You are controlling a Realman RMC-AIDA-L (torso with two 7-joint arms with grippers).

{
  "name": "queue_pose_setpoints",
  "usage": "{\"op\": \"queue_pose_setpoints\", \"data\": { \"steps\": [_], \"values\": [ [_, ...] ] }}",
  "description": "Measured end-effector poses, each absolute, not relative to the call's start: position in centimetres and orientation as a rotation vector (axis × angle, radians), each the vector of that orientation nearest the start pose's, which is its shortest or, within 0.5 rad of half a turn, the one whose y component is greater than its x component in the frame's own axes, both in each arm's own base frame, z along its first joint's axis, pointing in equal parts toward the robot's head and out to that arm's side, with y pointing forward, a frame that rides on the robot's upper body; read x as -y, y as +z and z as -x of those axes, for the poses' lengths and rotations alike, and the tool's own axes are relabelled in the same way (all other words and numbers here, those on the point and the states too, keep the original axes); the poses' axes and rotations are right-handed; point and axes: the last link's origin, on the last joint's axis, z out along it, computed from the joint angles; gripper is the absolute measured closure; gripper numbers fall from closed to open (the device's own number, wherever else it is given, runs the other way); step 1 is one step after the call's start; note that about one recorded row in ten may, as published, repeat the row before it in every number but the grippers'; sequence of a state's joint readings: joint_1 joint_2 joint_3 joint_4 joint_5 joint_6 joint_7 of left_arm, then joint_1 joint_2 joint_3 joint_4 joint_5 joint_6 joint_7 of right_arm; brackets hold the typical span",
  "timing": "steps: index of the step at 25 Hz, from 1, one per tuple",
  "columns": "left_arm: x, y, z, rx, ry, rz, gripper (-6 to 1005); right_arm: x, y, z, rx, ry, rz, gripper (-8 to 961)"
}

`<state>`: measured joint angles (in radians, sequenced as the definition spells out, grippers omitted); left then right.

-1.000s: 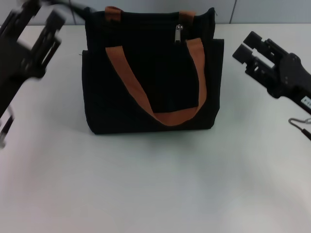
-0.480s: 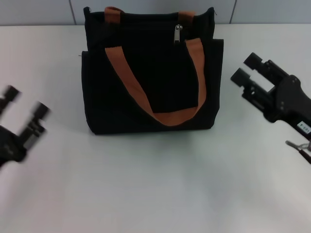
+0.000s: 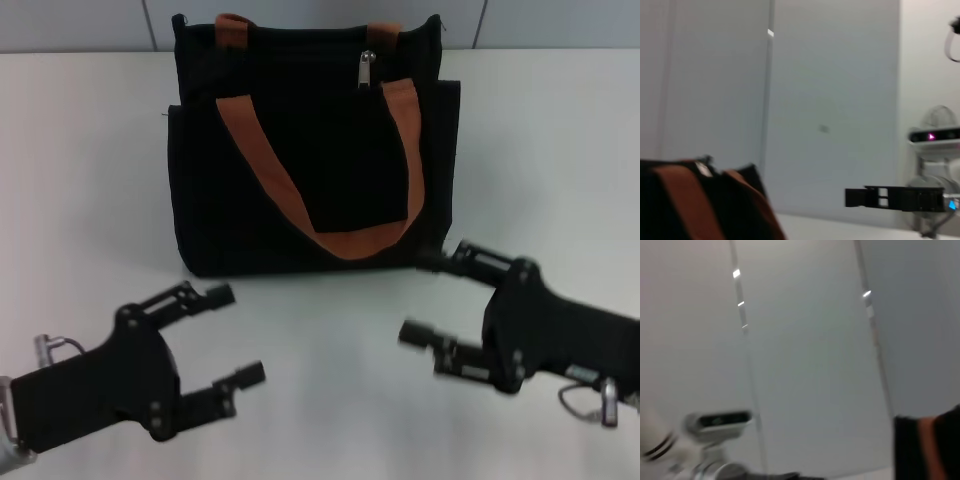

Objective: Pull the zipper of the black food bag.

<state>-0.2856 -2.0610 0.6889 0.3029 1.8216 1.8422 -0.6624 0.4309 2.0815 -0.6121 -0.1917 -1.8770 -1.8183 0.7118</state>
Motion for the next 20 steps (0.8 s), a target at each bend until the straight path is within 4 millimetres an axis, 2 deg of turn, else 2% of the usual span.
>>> {"op": "queue_pose_setpoints", "data": {
  "steps": [2,5,8,20],
  "values": [
    [-21.1,-3.0,29.7,0.21,-1.066,2.71,227,-23.1,-5.0,-26.6,-0.246,1.222,2.689,303],
    [-21.0,-3.2,29.6,0.206,-1.052,2.742,227,-22.5,-5.5,-26.7,-0.242,1.188,2.749,301],
    [-20.9,-3.8,29.7,0.196,-1.013,2.801,227,-22.2,-6.0,-26.9,-0.226,1.156,2.774,127],
    [-21.4,-3.9,29.6,0.176,-0.99,2.802,227,-22.7,-7.5,-27.4,-0.247,1.045,2.788,133]
  ]
}}
